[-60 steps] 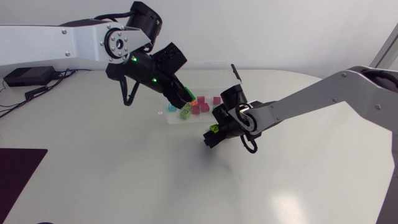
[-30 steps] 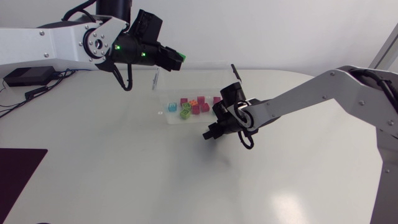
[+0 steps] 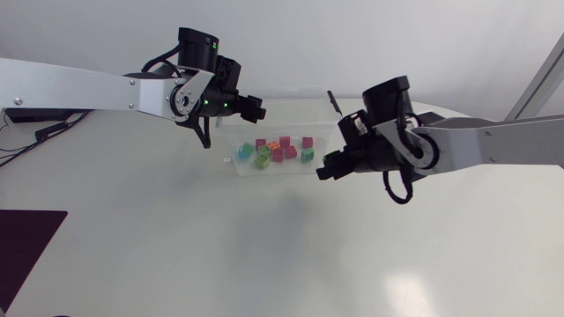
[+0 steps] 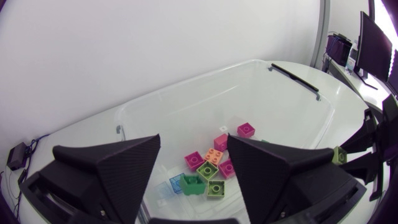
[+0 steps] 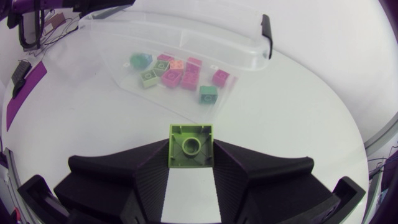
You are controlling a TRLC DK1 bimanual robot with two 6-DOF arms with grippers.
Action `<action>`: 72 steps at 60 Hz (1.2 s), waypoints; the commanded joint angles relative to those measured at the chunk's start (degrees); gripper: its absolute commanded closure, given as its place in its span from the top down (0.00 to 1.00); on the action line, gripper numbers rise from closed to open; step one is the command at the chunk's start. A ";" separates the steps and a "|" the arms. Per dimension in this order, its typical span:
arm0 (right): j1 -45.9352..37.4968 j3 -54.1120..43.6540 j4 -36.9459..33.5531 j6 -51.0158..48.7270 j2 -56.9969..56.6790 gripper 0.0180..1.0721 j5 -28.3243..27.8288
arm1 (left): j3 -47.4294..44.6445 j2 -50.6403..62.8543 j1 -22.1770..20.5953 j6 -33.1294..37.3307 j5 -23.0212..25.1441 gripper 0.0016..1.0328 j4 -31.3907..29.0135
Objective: Pick up the duplo bricks and place them in the container
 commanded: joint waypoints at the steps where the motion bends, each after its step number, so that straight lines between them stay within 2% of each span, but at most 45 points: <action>1: -0.88 1.42 -2.45 0.00 -2.98 0.21 -0.46 | 1.32 0.41 -0.50 -1.12 -0.89 0.96 0.93; 9: -2.02 7.22 -5.96 0.00 -4.65 0.21 -0.90 | -1.06 -4.16 0.47 -1.21 -1.60 0.96 0.05; 21: -2.11 16.01 -7.37 0.62 -1.75 0.21 -0.90 | -6.94 -12.86 3.01 -0.68 -2.21 0.96 -1.36; 32: -0.26 23.66 -6.93 0.97 5.20 0.22 -0.20 | -14.15 -20.68 4.33 -0.15 -6.70 0.96 -1.54; 49: 3.25 35.61 -5.00 0.18 19.44 0.23 3.67 | -23.64 -32.11 7.58 -0.07 -6.70 0.96 -0.57; 50: 3.34 36.31 -5.00 0.09 20.14 0.26 3.85 | -24.35 -32.90 8.02 -0.07 -6.70 0.96 -0.48; 52: 3.69 38.33 -5.17 -0.87 22.42 0.38 4.64 | -25.58 -34.57 8.73 -0.07 -6.70 0.96 -0.39; 56: 3.87 41.32 -6.23 -1.58 25.50 0.75 5.69 | -27.51 -36.94 9.69 0.37 -6.61 0.96 -0.04; 57: 3.87 41.59 -6.40 -1.75 25.76 0.80 5.69 | -27.69 -37.21 9.78 0.46 -6.61 0.96 -0.04; 58: 3.95 41.94 -6.58 -2.19 26.12 0.90 5.96 | -28.30 -38.08 10.22 0.46 -6.61 0.96 -0.13; 61: 3.95 41.85 -6.67 -2.37 25.94 0.95 6.39 | -29.62 -40.02 11.10 0.73 -6.61 0.96 -0.13; 72: 2.46 37.02 -6.23 -2.46 19.44 0.95 6.31 | -33.31 -46.43 12.59 1.43 -6.61 0.96 -0.30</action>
